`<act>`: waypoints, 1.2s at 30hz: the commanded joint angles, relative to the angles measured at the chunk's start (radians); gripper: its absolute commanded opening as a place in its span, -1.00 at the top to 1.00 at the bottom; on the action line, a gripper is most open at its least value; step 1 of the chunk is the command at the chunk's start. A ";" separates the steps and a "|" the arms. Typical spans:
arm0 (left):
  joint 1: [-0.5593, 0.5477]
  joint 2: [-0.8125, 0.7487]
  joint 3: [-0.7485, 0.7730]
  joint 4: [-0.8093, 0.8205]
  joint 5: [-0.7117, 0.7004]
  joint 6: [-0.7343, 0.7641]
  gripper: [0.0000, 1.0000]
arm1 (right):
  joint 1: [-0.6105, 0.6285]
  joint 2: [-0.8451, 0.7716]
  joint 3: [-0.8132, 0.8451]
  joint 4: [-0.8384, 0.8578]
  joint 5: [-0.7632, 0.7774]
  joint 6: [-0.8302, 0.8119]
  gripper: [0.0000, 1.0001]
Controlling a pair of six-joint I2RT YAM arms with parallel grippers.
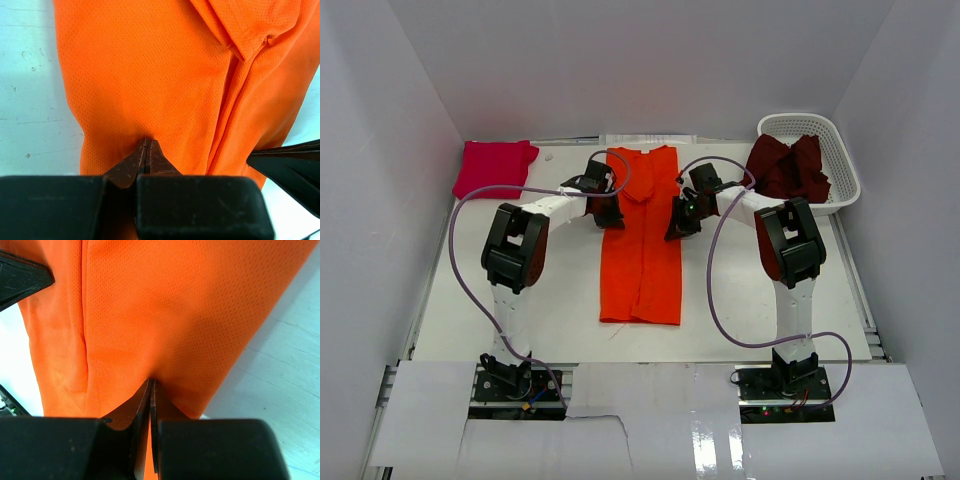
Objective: Fold and stack the t-shirts
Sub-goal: Rotate the tshirt 90 degrees
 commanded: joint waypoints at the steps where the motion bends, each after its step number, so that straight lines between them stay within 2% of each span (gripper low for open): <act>1: 0.004 0.005 -0.070 -0.087 -0.038 -0.002 0.88 | -0.015 0.031 0.011 -0.048 0.091 -0.043 0.85; 9: 0.004 -0.025 -0.077 -0.083 -0.036 -0.003 0.88 | -0.015 0.020 0.022 -0.059 0.096 -0.052 0.83; 10: 0.004 -0.032 -0.071 -0.088 -0.032 -0.003 0.88 | -0.015 0.020 0.028 -0.062 0.096 -0.052 0.78; 11: 0.004 -0.054 -0.051 -0.094 -0.026 -0.003 0.87 | -0.014 0.014 0.038 -0.079 0.085 -0.063 0.56; 14: 0.004 -0.109 0.001 -0.131 -0.032 -0.003 0.84 | -0.009 -0.012 0.104 -0.109 0.079 -0.089 0.30; 18: 0.002 -0.265 0.110 -0.207 -0.071 -0.005 0.61 | -0.003 -0.084 0.137 -0.152 0.059 -0.101 0.13; 21: 0.002 -0.347 0.115 -0.240 -0.113 0.006 0.49 | 0.012 -0.196 0.051 -0.131 0.039 -0.095 0.00; 24: 0.002 -0.460 0.030 -0.267 -0.101 0.008 0.40 | 0.018 -0.323 -0.088 -0.099 0.021 -0.069 -0.02; 27: -0.005 -0.581 -0.173 -0.269 -0.038 -0.024 0.33 | 0.023 -0.470 -0.292 -0.087 0.042 -0.031 -0.02; 28: -0.007 -0.641 -0.296 -0.265 -0.023 -0.038 0.33 | 0.023 -0.547 -0.353 -0.071 0.044 -0.022 -0.01; 29: -0.016 -0.667 -0.358 -0.264 -0.016 -0.051 0.31 | 0.026 -0.585 -0.415 -0.068 0.044 -0.012 -0.01; 32: -0.044 -0.777 -0.582 -0.248 0.007 -0.124 0.28 | 0.031 -0.722 -0.683 -0.051 0.026 0.023 0.01; 36: -0.091 -0.887 -0.756 -0.202 0.056 -0.229 0.28 | 0.035 -0.846 -0.822 -0.034 -0.011 0.074 0.00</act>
